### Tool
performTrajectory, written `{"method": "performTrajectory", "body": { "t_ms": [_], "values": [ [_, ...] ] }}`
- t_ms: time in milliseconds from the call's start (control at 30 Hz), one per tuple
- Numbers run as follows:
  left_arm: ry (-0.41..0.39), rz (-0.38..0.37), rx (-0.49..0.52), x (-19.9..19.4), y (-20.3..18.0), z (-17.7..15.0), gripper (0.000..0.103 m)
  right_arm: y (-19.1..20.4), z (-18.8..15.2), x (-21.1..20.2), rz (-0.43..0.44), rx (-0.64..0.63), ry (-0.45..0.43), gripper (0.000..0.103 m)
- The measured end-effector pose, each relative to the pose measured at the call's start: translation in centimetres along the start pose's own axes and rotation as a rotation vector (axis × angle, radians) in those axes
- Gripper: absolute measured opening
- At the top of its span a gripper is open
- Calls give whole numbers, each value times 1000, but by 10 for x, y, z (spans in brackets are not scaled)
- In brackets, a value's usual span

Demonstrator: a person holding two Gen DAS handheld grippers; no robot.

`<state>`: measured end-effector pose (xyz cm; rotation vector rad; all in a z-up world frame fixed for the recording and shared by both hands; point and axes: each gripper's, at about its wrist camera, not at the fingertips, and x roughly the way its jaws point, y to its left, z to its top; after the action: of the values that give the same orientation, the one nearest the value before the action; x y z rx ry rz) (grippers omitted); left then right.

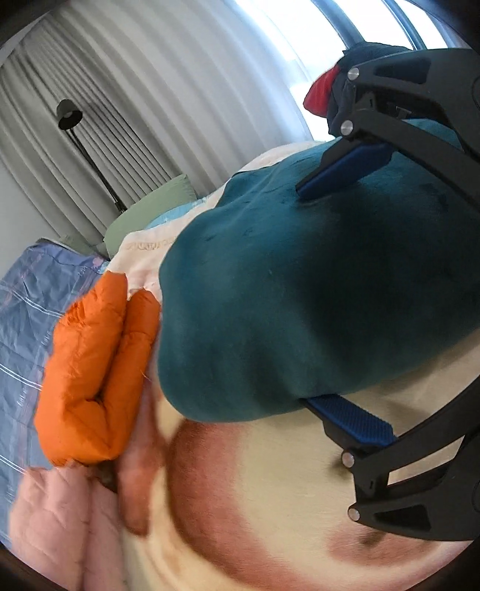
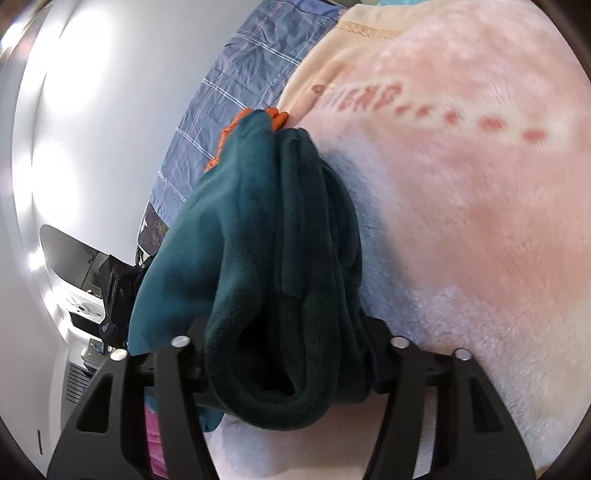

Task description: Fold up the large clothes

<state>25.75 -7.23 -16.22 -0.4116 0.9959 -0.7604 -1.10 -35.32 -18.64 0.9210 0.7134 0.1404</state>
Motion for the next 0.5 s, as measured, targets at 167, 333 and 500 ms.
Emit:
{"method": "performTrajectory", "body": {
  "t_ms": [167, 333, 500],
  "values": [
    [-111, 23, 109, -30, -45, -6, 86, 27, 15, -28, 31, -97, -86, 41],
    [-230, 17, 256, -50, -125, 22, 82, 50, 60, -65, 34, -205, -211, 40],
    [-258, 3, 357, -15, -201, 90, 82, 35, 146, -91, -5, -210, -352, 40]
  ]
}}
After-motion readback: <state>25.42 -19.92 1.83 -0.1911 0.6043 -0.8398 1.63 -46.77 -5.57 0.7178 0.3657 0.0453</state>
